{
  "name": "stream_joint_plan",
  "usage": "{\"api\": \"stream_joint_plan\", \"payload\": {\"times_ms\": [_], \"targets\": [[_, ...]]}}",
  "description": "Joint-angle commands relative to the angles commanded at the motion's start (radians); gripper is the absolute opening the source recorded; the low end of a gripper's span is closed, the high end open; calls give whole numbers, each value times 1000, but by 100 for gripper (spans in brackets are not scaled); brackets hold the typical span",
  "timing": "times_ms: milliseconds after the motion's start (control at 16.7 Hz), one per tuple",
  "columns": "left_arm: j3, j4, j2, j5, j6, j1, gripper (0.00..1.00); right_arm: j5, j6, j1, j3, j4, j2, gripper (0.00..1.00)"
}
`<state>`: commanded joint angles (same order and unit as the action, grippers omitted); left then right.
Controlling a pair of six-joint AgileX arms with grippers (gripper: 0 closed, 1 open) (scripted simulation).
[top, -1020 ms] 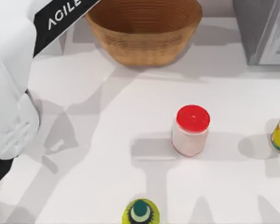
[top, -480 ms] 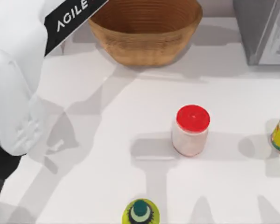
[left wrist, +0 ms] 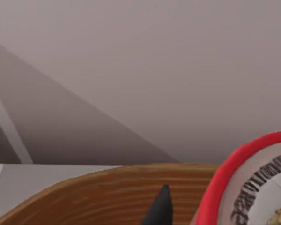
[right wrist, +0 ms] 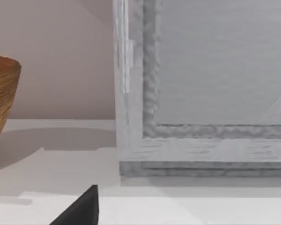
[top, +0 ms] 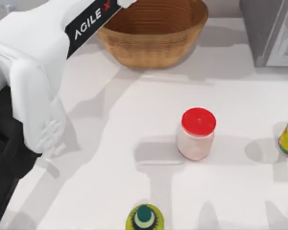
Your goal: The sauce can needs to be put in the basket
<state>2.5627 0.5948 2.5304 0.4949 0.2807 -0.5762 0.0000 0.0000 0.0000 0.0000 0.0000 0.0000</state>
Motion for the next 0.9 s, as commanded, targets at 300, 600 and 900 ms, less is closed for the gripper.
{"api": "stream_joint_plan", "payload": {"times_ms": [300,600,900], "targets": [[0,0,0,0,0,0,23,0,0,0,0,0,0,100],[0,0,0,0,0,0,60,0,0,0,0,0,0,100],[0,0,0,0,0,0,98,0,0,0,0,0,0,100]]}}
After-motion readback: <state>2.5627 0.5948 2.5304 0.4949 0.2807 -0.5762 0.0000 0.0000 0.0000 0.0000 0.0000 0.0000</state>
